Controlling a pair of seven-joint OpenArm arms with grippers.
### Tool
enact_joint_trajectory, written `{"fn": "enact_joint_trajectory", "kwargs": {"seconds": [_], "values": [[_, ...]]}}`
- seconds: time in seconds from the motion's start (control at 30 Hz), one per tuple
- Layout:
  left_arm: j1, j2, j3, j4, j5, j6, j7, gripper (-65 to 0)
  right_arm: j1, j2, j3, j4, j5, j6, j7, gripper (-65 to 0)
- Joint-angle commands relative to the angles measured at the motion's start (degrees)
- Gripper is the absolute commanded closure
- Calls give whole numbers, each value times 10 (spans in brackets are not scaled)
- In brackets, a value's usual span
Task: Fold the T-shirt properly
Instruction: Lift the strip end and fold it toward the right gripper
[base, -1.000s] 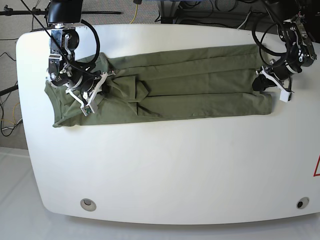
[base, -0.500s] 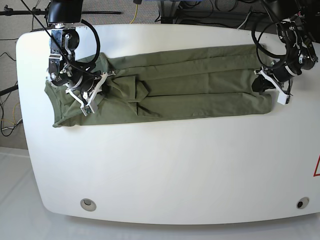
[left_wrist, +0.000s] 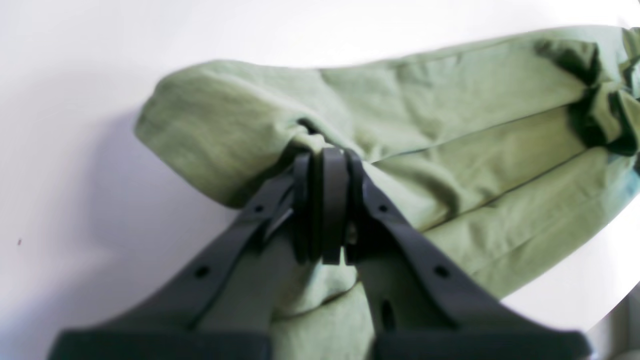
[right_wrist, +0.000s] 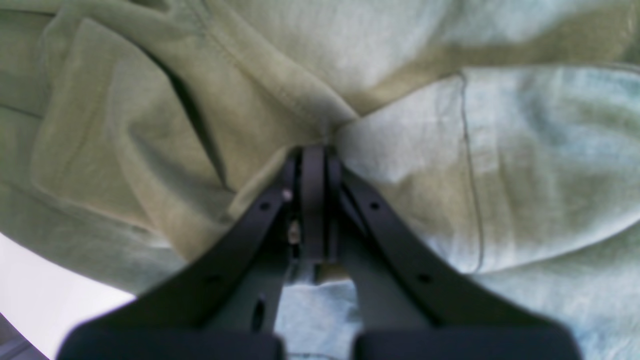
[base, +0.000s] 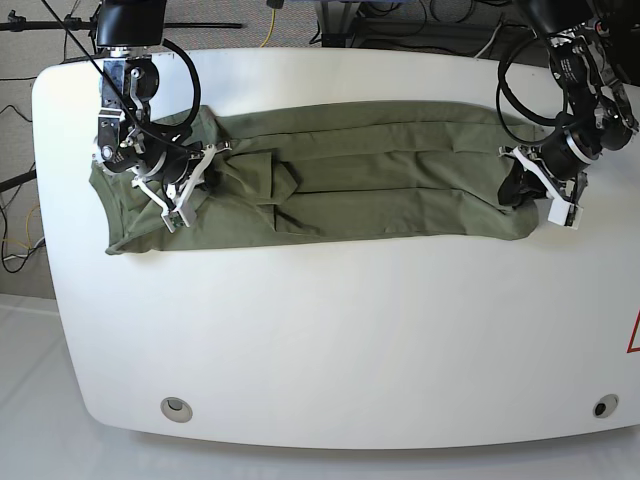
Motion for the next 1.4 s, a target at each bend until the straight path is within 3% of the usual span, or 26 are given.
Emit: {"fn": "enact_joint_trajectory", "kwargs": {"seconds": [0.0,0.47,0.87,1.37], "values": [[-1,20,0,28,-11,-1,-5,-22,2,3,-1,2,-10,-5,-12,-1],[-14,66,64,35,0,-1,27,-16,-1,-1,-2,0,-11,-4,-10,-1],[-33,93,76,49,-1,-1,55,-13,-2,-2,-3,-4,-15,-6,-15,0],[-41,146,180,59,0,-1,8,-10,-2,-3,-3,-3,-15,-5,-21,0]]}}
